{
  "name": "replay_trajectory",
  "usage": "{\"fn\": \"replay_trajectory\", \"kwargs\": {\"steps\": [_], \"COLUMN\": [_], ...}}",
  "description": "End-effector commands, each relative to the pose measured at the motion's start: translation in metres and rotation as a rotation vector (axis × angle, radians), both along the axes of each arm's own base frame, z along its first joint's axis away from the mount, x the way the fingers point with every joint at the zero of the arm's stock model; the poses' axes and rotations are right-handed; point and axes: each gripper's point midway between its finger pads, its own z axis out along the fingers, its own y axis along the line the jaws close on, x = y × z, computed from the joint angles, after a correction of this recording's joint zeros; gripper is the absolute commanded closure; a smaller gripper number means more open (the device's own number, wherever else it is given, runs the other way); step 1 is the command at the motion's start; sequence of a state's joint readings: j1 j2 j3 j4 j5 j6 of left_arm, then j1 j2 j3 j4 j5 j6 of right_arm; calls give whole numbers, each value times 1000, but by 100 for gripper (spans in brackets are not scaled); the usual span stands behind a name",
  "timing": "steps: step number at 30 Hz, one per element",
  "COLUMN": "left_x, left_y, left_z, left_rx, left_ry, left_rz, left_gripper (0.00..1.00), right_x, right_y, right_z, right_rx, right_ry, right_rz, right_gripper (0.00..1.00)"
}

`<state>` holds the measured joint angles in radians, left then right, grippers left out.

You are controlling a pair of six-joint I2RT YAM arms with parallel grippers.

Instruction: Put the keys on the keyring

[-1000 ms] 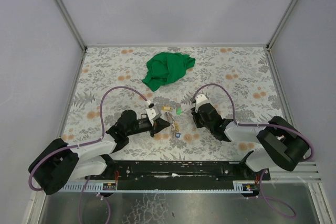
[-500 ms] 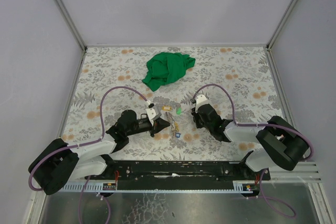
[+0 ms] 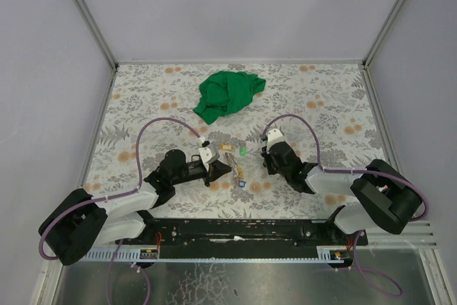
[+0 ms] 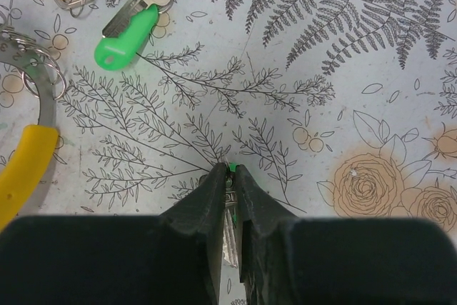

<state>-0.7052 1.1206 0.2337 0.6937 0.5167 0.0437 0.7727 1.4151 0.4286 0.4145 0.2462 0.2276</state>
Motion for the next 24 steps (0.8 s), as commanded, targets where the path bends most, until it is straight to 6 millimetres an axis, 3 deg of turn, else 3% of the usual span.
{"fn": "replay_trajectory", "kwargs": {"steps": [1,8,14,19,24], "left_x": [5,5,4,4,0], "left_y": [-5,-5,-5,-5,-7], "left_z": [22,22,22,22,22], "left_rx": [-53,-53,-53,-52,-54], "left_ry": [-54,-55,-55,-59,-65], "left_rz": [-6,-9,-8,-11,-44], "left_gripper": [100,100,100,100,100], "right_x": [4,3,3,1,-8], "right_y": [3,3,6,12,28], "right_z": [3,-1,-2,14,40], "right_rx": [-4,-15,-19,-3,-10], "right_ry": [-24,-15,-9,-38,-76], "right_rz": [-12,-5,16,74,265], "right_gripper": [83,85,95,100,100]}}
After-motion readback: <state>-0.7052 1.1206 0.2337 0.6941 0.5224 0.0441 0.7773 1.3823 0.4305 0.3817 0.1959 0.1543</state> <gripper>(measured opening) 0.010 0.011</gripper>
